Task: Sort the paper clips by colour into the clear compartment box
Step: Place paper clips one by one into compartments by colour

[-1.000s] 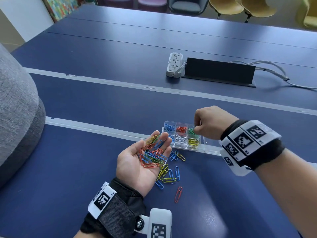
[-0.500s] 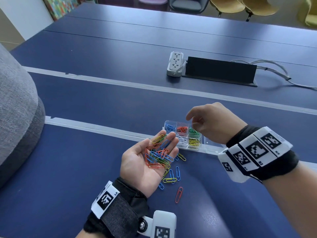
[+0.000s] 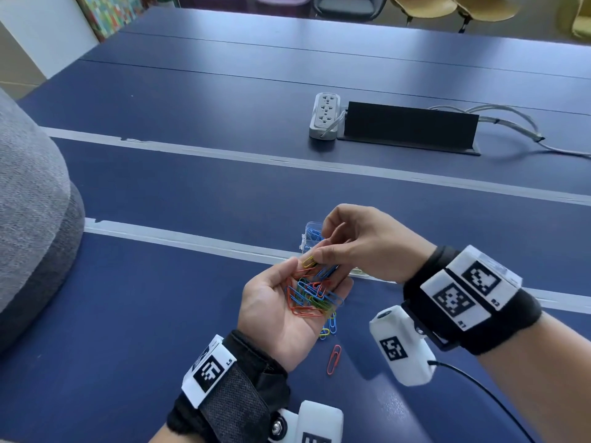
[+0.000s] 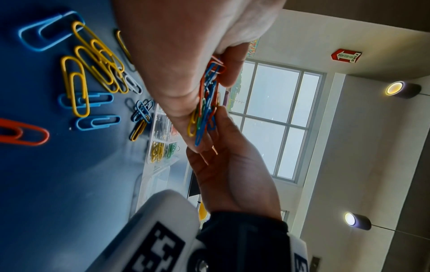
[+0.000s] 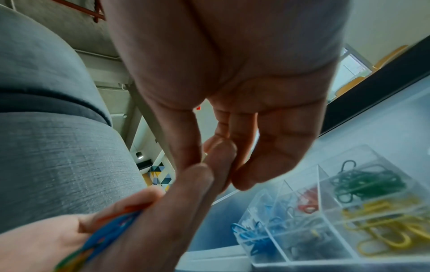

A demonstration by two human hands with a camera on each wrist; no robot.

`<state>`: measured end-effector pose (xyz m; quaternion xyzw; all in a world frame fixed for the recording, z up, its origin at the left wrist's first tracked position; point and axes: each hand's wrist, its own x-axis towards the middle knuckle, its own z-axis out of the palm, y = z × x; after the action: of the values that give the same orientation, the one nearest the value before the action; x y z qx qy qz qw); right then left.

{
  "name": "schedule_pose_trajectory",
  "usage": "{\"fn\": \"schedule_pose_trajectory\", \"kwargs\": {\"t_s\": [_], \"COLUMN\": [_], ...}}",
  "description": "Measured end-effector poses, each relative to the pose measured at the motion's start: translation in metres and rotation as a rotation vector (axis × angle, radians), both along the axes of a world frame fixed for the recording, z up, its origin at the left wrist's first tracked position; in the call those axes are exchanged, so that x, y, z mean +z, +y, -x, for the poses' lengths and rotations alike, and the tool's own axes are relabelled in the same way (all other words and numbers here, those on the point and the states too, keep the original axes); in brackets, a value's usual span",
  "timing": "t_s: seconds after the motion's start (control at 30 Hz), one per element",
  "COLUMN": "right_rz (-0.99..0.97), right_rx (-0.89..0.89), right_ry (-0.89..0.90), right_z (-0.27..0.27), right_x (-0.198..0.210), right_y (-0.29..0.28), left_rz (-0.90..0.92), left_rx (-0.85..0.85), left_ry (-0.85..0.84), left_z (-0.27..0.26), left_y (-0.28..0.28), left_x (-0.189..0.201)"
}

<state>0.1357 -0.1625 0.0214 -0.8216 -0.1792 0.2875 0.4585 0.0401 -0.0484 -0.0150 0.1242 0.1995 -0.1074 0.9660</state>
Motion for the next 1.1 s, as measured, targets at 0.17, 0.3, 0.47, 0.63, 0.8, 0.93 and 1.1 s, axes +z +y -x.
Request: {"fn": "schedule_pose_trajectory", "kwargs": {"t_s": [0.17,0.3,0.47,0.63,0.8,0.93,1.1], "right_rz": [-0.045,-0.088,-0.144,-0.218,-0.568,-0.563,-0.025], "right_rx": [-0.042,-0.047,-0.056,-0.048,-0.233,-0.224,0.26], "right_ry": [0.023,0.027,0.034,0.066,0.454,0.539,-0.081], "right_z": [-0.004,-0.004,-0.003,-0.006,-0.007,0.001,0.031], "right_x": [0.005,0.008,0.011,0.019,0.029,0.029,0.028], "right_y": [-0.003,-0.004,-0.007,-0.013,-0.02,-0.016,-0.01], "left_rz": [-0.016,-0.034,-0.082,-0.071,-0.041,-0.017,0.01], "left_rx": [-0.014,-0.008,-0.008,0.003,0.004,0.007,0.051], "left_ry": [0.004,0.004,-0.001,0.004,-0.003,-0.004,0.011], "left_z": [0.0,-0.002,-0.003,-0.001,-0.001,-0.002,-0.002], "left_y": [0.0,-0.002,-0.002,0.002,0.003,0.004,0.007], "left_x": [0.001,0.001,0.002,-0.001,-0.004,-0.003,-0.002]}}
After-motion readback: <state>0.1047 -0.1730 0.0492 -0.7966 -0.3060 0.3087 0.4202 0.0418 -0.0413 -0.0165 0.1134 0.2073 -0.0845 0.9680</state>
